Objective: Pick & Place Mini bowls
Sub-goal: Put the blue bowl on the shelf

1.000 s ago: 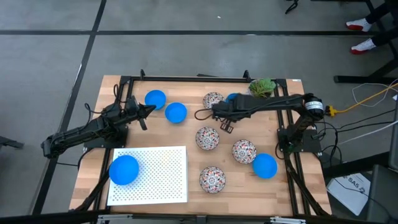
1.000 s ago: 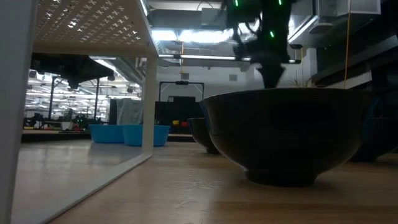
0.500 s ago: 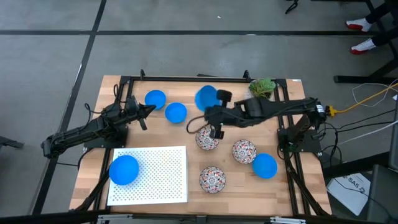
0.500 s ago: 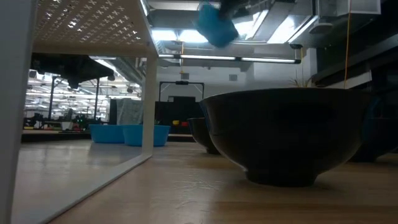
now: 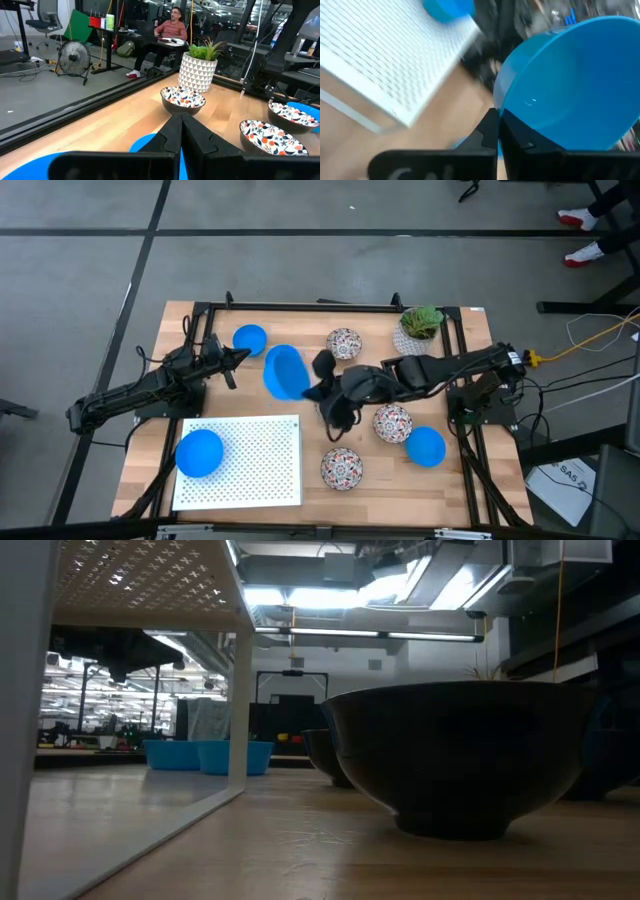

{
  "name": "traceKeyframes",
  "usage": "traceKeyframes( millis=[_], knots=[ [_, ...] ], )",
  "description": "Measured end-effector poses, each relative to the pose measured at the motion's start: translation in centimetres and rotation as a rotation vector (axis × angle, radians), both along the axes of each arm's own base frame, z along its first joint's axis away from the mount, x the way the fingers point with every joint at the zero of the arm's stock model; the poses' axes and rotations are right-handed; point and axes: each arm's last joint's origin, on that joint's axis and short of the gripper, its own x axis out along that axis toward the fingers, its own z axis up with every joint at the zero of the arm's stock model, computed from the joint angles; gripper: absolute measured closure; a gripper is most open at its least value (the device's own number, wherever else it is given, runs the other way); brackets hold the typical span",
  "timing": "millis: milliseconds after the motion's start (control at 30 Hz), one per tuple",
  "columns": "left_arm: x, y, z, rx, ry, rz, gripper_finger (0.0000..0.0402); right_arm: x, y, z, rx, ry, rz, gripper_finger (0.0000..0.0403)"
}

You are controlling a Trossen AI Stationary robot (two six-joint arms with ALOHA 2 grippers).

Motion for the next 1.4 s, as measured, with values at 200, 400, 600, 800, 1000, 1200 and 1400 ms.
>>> traceKeyframes(
  millis=[200,400,600,800,1000,1200,1400],
  knots=[
    [0.0,0.0,0.0,0.000,0.000,0.000,0.0400,0.9,0.8,0.1,0.023,-0.053,0.217,0.0396],
    [0.0,0.0,0.0,0.000,0.000,0.000,0.0400,1.9,1.2,-1.0,0.019,-0.037,0.295,0.0396],
    [0.0,0.0,0.0,-0.001,0.002,0.000,0.0400,3.3,1.8,-2.4,-0.014,-0.022,0.328,0.0395],
    [0.0,0.0,0.0,0.001,-0.001,0.000,0.0400,4.5,2.1,-4.1,-0.059,0.012,0.349,0.0395],
    [0.0,0.0,0.0,0.000,0.000,0.000,0.0400,5.2,2.9,-5.4,-0.086,0.041,0.375,0.0395],
    [0.0,0.0,0.0,0.000,0.000,0.000,0.0400,5.0,3.8,-5.5,-0.078,0.043,0.395,0.0395],
    [0.0,0.0,0.0,0.000,0.000,0.000,0.0400,4.5,4.5,-5.8,0.001,0.096,0.454,0.0395]
  ],
)
